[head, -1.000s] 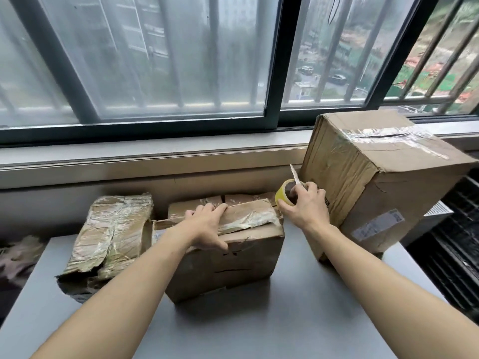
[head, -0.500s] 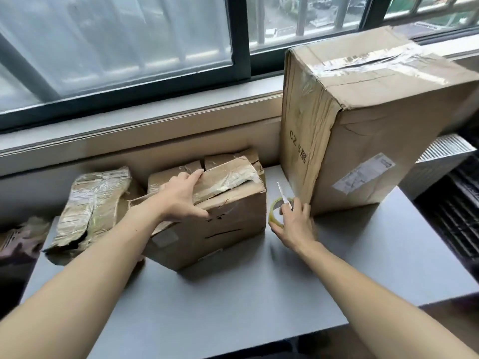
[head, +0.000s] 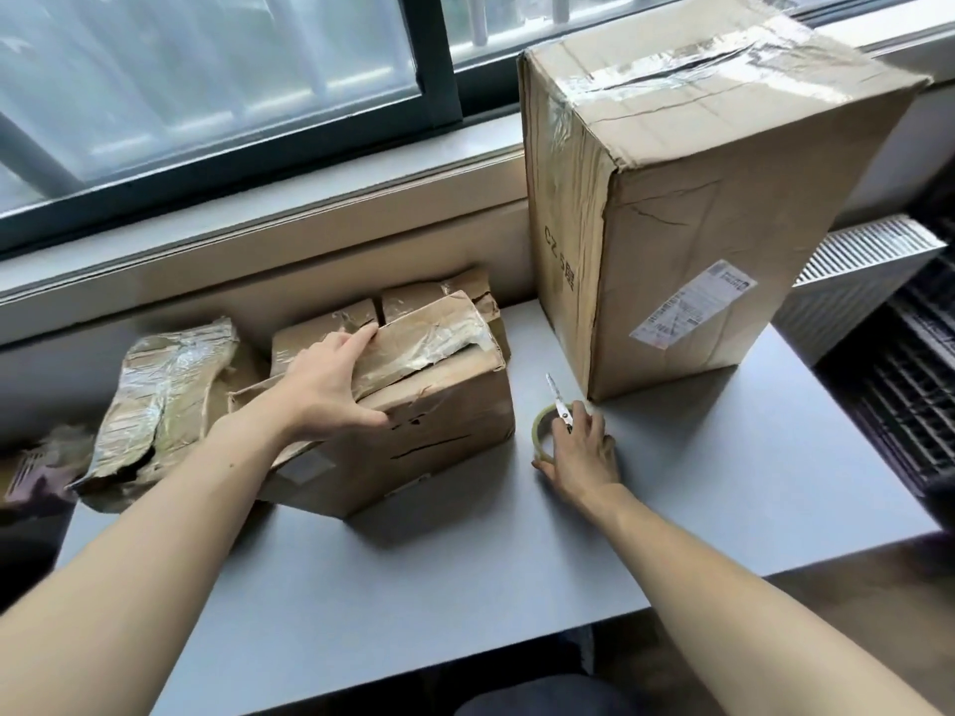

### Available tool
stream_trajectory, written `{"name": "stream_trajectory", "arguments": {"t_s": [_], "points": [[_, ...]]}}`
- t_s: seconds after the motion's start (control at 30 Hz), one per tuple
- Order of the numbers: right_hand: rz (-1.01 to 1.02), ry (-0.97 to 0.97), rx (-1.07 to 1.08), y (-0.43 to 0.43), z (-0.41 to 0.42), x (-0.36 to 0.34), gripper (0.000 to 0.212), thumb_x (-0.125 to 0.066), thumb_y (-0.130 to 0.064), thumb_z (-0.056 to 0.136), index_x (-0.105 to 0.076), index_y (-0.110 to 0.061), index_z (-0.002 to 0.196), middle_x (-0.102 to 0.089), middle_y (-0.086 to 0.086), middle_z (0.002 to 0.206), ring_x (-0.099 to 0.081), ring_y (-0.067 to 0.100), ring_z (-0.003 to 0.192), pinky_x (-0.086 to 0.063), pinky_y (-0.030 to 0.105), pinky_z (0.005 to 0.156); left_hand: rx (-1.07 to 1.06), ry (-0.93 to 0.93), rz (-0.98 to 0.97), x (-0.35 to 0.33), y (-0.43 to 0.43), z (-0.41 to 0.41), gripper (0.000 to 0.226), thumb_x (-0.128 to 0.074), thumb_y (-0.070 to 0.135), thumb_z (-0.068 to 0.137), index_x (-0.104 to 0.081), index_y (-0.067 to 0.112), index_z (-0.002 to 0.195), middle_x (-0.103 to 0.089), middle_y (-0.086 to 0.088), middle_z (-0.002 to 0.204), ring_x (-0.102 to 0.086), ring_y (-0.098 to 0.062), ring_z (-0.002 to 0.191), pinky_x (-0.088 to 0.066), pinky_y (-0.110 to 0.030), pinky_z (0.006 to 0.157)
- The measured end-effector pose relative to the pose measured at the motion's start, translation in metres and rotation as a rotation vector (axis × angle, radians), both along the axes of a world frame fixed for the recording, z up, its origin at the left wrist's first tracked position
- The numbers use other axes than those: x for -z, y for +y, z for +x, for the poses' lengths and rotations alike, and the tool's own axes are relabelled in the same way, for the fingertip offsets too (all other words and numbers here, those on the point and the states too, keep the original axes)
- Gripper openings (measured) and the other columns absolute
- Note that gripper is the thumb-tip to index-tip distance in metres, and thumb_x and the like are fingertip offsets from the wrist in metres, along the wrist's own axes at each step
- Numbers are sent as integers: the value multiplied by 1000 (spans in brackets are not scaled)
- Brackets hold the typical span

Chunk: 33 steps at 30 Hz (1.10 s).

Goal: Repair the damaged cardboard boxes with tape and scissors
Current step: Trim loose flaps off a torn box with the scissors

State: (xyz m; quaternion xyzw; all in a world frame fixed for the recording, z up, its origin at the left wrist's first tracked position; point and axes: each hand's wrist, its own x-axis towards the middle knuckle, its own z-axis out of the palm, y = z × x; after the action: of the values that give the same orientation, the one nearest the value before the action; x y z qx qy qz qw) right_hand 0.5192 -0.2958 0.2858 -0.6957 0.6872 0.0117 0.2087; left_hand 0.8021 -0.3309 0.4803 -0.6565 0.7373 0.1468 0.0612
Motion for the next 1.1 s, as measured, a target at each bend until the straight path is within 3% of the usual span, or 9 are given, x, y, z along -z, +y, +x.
{"name": "stream_trajectory", "arguments": {"t_s": [0.07,0.13,0.2,0.27,0.5,0.6,0.73,0.87,1.1], "points": [[74,24,-14,-4,0,-7,60,-59,-57,91,-43,-21,136,-8,18,159,-14,39,144,-25,48,111,12,-26,9,-4,4,-2,118,-85,45,66,-12,26,157,-33,-7,151,-36,-29,135,-30,-37,112],[-14,-19,-11,-8,5,-20,44,-48,-54,97,-53,-19,123,-23,19,156,-18,42,144,-24,49,110,35,-58,31,-8,8,-2,116,-81,48,68,-9,28,157,-32,-6,151,-36,-28,136,-31,-40,112],[-270,-147,17,-10,13,-37,33,-37,-37,99,-61,-16,97,-56,11,120,-47,40,121,-34,46,93,62,-77,61,-11,15,-2,115,-78,51,70,-6,30,157,-32,-5,151,-34,-27,136,-31,-44,113],[-416,-267,57,-14,20,-64,30,-34,-25,98,-55,-17,79,-55,4,83,-56,36,94,-31,40,78,79,-76,77,-12,23,-1,113,-76,53,71,-4,31,157,-32,-4,149,-34,-26,134,-31,-46,112],[-347,-707,173,-4,50,-160,28,-35,-32,107,-58,-17,104,-67,1,96,-60,21,91,-45,39,83,145,-37,58,-8,55,19,113,-74,57,71,-5,31,157,-31,-3,147,-32,-25,133,-28,-45,110],[-360,-626,94,7,72,-175,26,-44,-37,104,-61,-18,112,-68,0,102,-62,18,98,-51,38,88,198,-9,31,-2,66,21,112,-73,58,71,-8,29,157,-32,-3,148,-34,-25,132,-28,-44,109],[-572,-262,-159,24,97,-169,38,-54,-40,93,-66,-13,116,-68,5,116,-56,26,116,-45,44,101,255,69,-33,6,75,15,111,-72,65,72,-11,28,157,-28,-2,155,-28,-24,140,-20,-49,118],[-325,-38,-332,29,109,-164,49,-60,-49,91,-55,-25,133,-49,7,146,-37,29,139,-25,45,117,169,164,-51,6,85,33,95,-57,74,80,-20,30,156,-16,2,163,-10,-18,150,0,-54,120],[-276,42,-479,16,114,-181,58,-68,-48,86,-47,-29,137,-48,-4,144,-37,23,138,-35,43,108,-54,159,-26,9,106,95,81,-66,56,85,-28,33,152,-14,-1,164,-7,-19,152,-8,-48,123]]}}
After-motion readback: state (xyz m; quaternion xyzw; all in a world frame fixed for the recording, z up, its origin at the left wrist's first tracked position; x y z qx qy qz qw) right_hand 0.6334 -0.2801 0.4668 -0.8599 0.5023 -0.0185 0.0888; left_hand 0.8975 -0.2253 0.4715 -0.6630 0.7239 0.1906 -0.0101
